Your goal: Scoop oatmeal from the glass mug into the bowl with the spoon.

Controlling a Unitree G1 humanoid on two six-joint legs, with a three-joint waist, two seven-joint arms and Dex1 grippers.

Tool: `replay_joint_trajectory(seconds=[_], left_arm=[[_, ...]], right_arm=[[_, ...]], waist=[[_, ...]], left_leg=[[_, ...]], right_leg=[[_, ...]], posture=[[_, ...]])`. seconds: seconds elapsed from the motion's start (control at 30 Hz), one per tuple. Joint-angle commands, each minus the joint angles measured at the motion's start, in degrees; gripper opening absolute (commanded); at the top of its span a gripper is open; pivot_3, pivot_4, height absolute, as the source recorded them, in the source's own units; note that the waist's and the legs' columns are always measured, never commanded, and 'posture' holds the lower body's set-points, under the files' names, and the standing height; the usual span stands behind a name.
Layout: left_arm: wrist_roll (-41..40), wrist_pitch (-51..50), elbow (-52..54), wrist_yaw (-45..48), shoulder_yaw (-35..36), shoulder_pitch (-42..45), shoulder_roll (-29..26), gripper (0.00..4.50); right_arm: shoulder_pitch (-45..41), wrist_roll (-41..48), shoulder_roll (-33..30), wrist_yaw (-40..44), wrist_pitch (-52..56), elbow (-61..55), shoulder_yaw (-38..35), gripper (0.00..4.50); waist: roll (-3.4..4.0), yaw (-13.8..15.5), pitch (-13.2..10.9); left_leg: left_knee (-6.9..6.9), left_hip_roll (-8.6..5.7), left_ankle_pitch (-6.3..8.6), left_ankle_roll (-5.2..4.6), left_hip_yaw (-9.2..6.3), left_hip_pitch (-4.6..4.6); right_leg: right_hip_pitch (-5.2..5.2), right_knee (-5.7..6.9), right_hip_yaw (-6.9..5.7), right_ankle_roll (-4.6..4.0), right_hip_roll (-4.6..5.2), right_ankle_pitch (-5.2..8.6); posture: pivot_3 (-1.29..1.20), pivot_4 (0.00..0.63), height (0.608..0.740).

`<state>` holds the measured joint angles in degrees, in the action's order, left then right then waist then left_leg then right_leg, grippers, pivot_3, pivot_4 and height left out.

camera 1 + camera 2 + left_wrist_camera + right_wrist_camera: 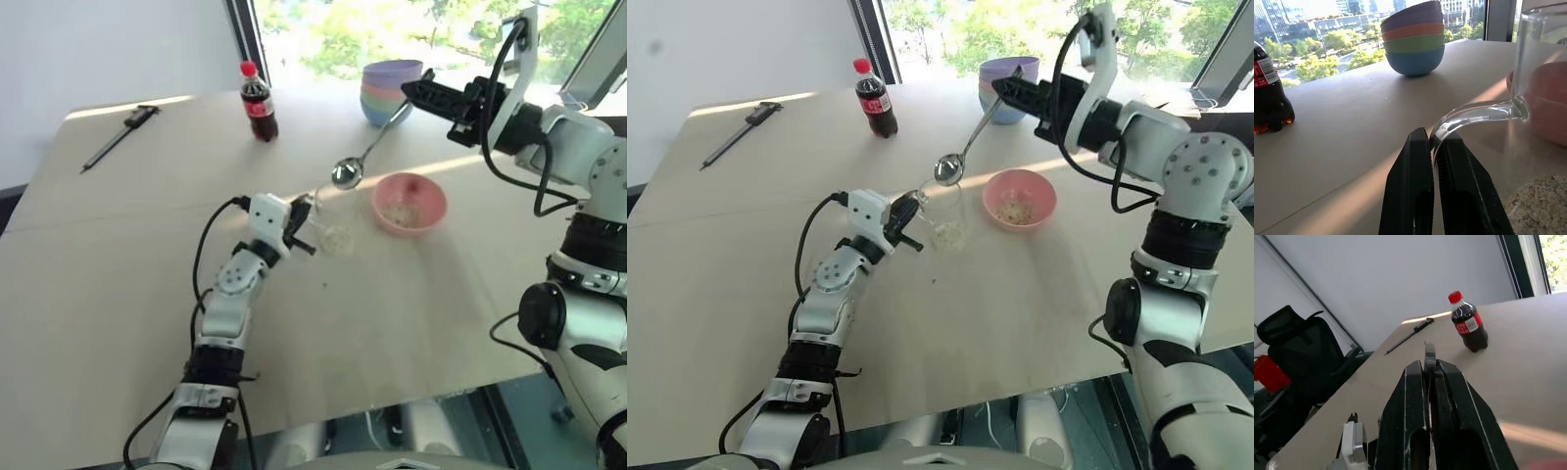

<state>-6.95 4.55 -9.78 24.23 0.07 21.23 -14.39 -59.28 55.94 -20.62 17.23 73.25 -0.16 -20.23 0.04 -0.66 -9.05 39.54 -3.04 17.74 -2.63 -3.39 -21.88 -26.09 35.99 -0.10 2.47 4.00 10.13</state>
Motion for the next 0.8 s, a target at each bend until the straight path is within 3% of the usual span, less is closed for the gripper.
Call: replay_joint_trajectory(seconds=[0.03,0.8], left_arm=[[0.6,-0.7,1.0,-0.5,0.4,-0.7,-0.7,0.07],[0.7,-2.0,3.5,-1.5,0.5,-1.5,-0.9,0.07]], right_arm=[[0.1,0.9,0.9,-0.9,-0.5,-3.9,1.3,0.00],[5.2,-12.8,2.2,5.6,-10.2,-9.0,21.8,0.00]], waist=[[0.00,-0.1,0.0],[0.00,-0.2,0.0]], left_leg=[[0.00,0.00,0.00,0.00,0.01,0.01],[0.00,-0.02,-0.01,0.01,0.01,0.04]], right_leg=[[0.00,0.01,-0.01,0.00,-0.01,0.00],[0.01,0.03,-0.20,0.00,-0.06,0.00]], posture=[[0.00,0.150,0.740],[0.00,0.150,0.740]])
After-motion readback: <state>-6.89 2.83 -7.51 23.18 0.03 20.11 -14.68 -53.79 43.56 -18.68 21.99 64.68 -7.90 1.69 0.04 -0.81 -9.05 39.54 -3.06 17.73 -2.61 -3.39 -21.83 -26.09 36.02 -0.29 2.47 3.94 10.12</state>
